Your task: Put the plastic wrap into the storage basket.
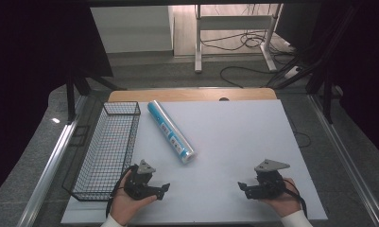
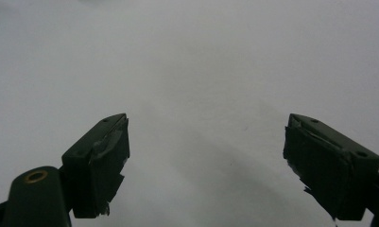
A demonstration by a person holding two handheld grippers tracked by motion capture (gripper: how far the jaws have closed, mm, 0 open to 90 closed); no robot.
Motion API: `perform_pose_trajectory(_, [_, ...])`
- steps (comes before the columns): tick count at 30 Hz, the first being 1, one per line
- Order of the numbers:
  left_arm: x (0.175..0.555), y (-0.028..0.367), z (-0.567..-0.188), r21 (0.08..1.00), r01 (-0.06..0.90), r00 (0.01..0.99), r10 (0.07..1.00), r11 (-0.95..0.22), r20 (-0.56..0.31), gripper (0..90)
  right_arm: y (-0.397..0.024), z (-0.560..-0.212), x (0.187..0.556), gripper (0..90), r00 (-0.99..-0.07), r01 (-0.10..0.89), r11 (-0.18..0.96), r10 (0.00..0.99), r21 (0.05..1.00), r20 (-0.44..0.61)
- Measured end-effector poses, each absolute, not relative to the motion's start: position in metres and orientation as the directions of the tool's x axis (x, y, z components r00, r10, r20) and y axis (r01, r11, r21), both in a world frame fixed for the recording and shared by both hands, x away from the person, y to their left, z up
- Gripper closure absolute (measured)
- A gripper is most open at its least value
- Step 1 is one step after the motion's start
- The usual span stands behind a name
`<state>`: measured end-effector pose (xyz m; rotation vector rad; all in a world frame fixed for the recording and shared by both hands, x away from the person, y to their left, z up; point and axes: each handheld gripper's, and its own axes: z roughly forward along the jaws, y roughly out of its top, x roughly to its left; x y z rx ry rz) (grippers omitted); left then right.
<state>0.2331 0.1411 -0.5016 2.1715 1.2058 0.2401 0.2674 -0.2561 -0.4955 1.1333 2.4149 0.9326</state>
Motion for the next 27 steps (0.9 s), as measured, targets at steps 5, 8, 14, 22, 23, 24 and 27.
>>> perform_pose_trajectory(5, [0.232,0.1428,-0.5016,0.608,0.699,0.561,0.816,-0.376,-0.14,18.4,-0.2561,-0.4952,0.2698,16.5,-0.637,0.571,0.469,0.771,0.674,0.002])
perform_pose_trajectory(8, [0.232,0.1434,-0.5014,0.608,0.698,0.562,0.815,-0.378,-0.139,18.4,-0.2553,-0.4956,0.2707,17.2,-0.636,0.574,0.47,0.772,0.67,0.004])
perform_pose_trajectory(14, [0.2316,0.1427,-0.5023,0.602,0.696,0.566,0.814,-0.39,-0.127,18.1,-0.2562,-0.4948,0.2711,17.7,-0.635,0.575,0.467,0.772,0.672,0.007])
perform_pose_trajectory(22, [0.2294,0.1422,-0.5014,0.605,0.691,0.57,0.813,-0.395,-0.121,18.1,-0.2564,-0.4916,0.2731,16.2,-0.629,0.57,0.444,0.777,0.691,0.018])
perform_pose_trajectory(23, [0.2289,0.1415,-0.5015,0.604,0.69,0.573,0.811,-0.398,-0.119,18.1,-0.2553,-0.4911,0.2734,16.3,-0.628,0.574,0.444,0.778,0.688,0.022])
perform_pose_trajectory(24, [0.2289,0.1415,-0.5015,0.604,0.69,0.573,0.811,-0.398,-0.119,18.0,-0.2553,-0.4911,0.2734,16.3,-0.628,0.574,0.444,0.778,0.688,0.022])
perform_pose_trajectory(27, [0.2285,0.1408,-0.5015,0.604,0.689,0.575,0.81,-0.4,-0.119,18.0,-0.2543,-0.4898,0.2741,16.4,-0.627,0.577,0.441,0.779,0.688,0.027])
